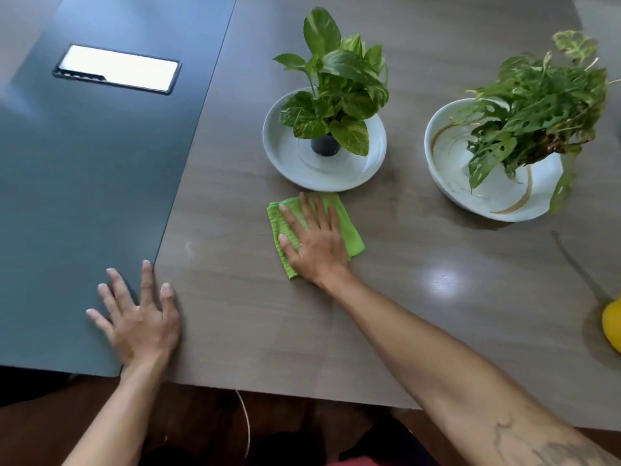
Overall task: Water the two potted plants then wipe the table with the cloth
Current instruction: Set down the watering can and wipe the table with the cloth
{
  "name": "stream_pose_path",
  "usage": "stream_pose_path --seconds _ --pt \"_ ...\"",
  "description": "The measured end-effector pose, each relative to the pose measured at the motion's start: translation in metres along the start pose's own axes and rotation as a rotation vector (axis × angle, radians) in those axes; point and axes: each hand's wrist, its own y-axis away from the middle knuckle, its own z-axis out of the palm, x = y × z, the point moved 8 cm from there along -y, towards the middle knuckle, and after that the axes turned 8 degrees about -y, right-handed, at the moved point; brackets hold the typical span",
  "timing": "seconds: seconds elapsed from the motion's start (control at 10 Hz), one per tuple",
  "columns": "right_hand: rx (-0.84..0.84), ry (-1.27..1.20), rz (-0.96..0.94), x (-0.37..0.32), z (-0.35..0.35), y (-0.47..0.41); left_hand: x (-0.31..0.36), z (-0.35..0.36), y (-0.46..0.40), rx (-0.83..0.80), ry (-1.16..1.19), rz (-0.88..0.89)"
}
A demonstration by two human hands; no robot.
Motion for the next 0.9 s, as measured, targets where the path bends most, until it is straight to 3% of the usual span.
stream_pose_path --seconds 0.2,0.5,0.7,0.9 --pt "-0.094 0.021 -0.262 -0.081 0.027 0.002 -0.001 0.000 -0.001 -0.006 -0.003 -0.003" --pt "-0.171 0.146 -0.684 -0.137 0.051 0.057 -0.002 0.002 -0.002 -0.045 -0.008 0.010" --pt "-0.235 0.182 -0.735 -0.142 0.049 0.064 -0.001 0.001 -0.003 -0.135 -0.040 -0.004" --pt "-0.183 0.176 -0.606 -0.113 0.022 0.068 0.033 -0.017 -0.009 -0.088 0.055 0.043"
